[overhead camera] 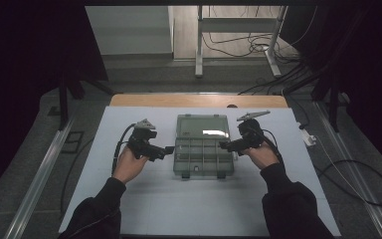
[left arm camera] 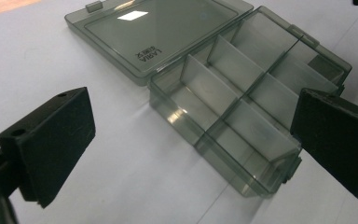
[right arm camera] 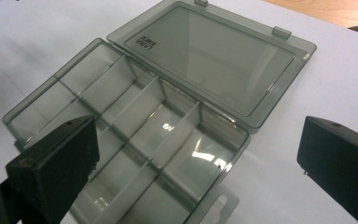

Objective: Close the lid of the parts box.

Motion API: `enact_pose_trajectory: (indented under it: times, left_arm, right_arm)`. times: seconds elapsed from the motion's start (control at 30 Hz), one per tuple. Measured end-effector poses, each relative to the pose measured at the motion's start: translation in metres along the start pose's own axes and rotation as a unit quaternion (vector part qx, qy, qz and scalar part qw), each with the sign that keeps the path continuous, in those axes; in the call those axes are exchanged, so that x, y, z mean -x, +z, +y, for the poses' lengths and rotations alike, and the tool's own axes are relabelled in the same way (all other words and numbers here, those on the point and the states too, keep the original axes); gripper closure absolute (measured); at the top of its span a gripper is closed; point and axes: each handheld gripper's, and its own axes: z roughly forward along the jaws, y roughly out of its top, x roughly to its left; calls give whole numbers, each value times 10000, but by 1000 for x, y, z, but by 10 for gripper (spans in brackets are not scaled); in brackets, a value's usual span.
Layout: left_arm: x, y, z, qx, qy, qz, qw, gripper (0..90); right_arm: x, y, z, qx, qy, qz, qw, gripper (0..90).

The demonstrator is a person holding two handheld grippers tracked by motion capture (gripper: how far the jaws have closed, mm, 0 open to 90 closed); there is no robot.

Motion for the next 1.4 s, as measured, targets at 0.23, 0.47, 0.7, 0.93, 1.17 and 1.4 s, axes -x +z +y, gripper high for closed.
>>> enact_pose_trajectory:
  times: [0.23,0.47,0.7,0.93,1.17,1.4]
  left_arm:
    - [1,14,7,13,87,-32,10000,0]
    - [3,21,9,-26,139,-6,9999,0]
    - [1,29,7,-163,145,-47,9998,0]
    - [0,33,8,-243,127,19,9996,0]
    - [-4,34,13,-239,111,13,9997,0]
    - [-7,38,12,-221,189,-45,9996,0]
  right_arm:
    - [9,13,10,-67,164,-34,9998,0]
    - [16,22,20,-116,161,-74,9998,0]
    - [25,33,27,-163,214,-250,9993,0]
    - [36,45,32,-343,330,-480,9977,0]
    - [44,57,35,-513,417,-744,9950,0]
    - [49,69,39,-630,429,-762,9942,0]
